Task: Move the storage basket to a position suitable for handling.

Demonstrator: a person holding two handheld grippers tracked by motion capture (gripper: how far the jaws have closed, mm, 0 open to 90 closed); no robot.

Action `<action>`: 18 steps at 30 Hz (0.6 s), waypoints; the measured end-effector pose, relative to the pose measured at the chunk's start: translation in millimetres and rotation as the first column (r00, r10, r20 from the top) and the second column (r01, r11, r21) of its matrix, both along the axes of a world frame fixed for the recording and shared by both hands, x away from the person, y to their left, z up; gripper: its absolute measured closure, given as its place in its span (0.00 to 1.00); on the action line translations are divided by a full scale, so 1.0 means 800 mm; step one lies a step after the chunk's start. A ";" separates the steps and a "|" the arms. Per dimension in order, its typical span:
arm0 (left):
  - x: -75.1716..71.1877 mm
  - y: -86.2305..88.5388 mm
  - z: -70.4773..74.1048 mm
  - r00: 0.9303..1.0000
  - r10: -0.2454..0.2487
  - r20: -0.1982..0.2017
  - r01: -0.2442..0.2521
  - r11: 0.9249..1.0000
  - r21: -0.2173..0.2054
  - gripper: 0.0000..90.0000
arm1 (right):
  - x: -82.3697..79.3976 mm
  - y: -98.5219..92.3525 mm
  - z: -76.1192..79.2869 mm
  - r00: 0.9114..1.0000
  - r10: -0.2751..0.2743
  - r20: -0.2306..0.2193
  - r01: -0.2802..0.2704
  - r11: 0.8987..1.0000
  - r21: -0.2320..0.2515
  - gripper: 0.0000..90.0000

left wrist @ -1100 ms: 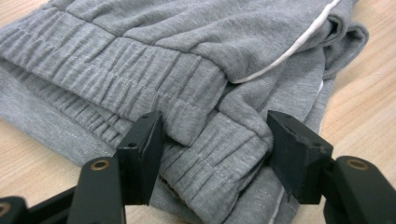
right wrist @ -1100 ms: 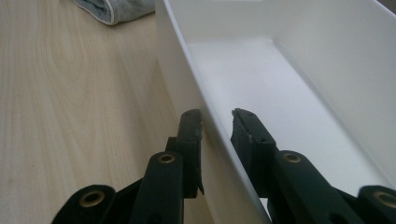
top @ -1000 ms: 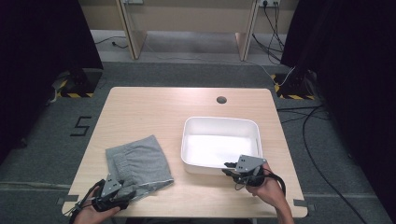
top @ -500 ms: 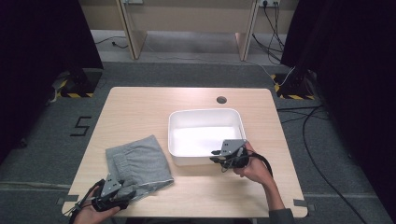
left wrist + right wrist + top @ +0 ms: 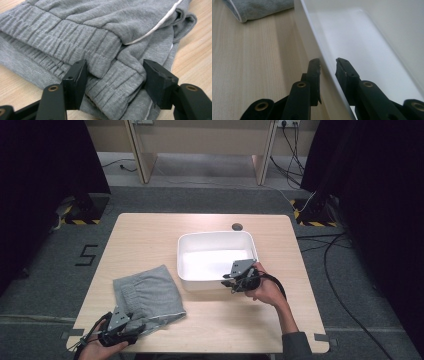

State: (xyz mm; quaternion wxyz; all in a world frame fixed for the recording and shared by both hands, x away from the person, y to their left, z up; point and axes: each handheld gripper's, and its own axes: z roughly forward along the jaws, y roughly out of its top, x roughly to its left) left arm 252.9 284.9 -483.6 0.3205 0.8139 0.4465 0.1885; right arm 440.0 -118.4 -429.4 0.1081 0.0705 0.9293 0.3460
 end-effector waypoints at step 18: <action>0.000 0.000 0.000 1.000 0.000 0.001 0.000 1.000 0.001 0.41 | -0.033 -0.002 0.022 0.982 -0.187 0.017 0.182 0.974 0.136 0.59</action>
